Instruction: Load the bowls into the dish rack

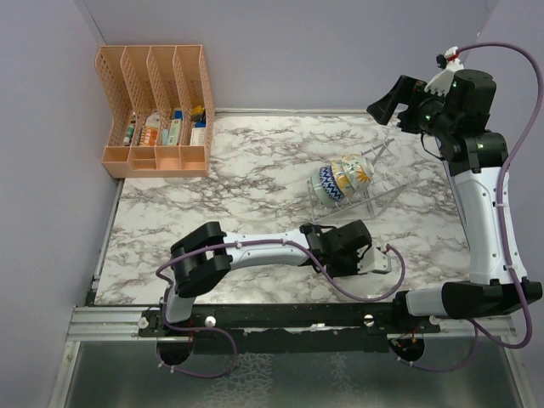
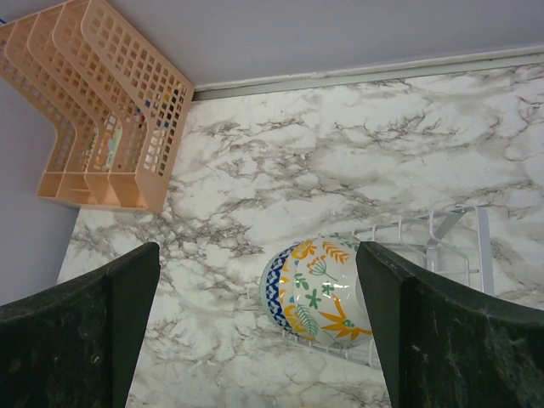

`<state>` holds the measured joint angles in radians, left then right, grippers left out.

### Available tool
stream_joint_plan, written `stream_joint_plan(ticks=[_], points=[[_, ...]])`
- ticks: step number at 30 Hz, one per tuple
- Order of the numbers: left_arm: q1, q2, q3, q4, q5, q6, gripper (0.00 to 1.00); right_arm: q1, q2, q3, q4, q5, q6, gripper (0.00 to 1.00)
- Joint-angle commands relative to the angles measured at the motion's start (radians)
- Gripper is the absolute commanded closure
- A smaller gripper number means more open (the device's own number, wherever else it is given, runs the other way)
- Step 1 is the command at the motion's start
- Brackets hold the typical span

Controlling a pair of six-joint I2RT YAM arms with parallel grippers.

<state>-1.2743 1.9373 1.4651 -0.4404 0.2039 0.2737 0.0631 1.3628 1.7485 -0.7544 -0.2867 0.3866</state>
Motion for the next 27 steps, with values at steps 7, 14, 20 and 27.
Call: stream_joint_plan(ticks=[7, 14, 20, 27], points=[[0.040, -0.142, -0.106, -0.016, -0.083, -0.036, 0.72, -0.008, -0.043, -0.041, 0.033, -0.024, -0.012, 0.02], [0.058, -0.176, -0.191, 0.003, -0.092, -0.059, 0.69, -0.008, -0.047, -0.059, 0.043, -0.032, -0.005, 0.02], [0.060, -0.218, -0.213, -0.008, -0.091, -0.073, 0.74, -0.008, -0.051, -0.065, 0.041, -0.028, -0.010, 0.02], [0.071, -0.298, -0.250, -0.027, -0.127, -0.080, 0.79, -0.009, -0.053, -0.072, 0.044, -0.030, -0.013, 0.02]])
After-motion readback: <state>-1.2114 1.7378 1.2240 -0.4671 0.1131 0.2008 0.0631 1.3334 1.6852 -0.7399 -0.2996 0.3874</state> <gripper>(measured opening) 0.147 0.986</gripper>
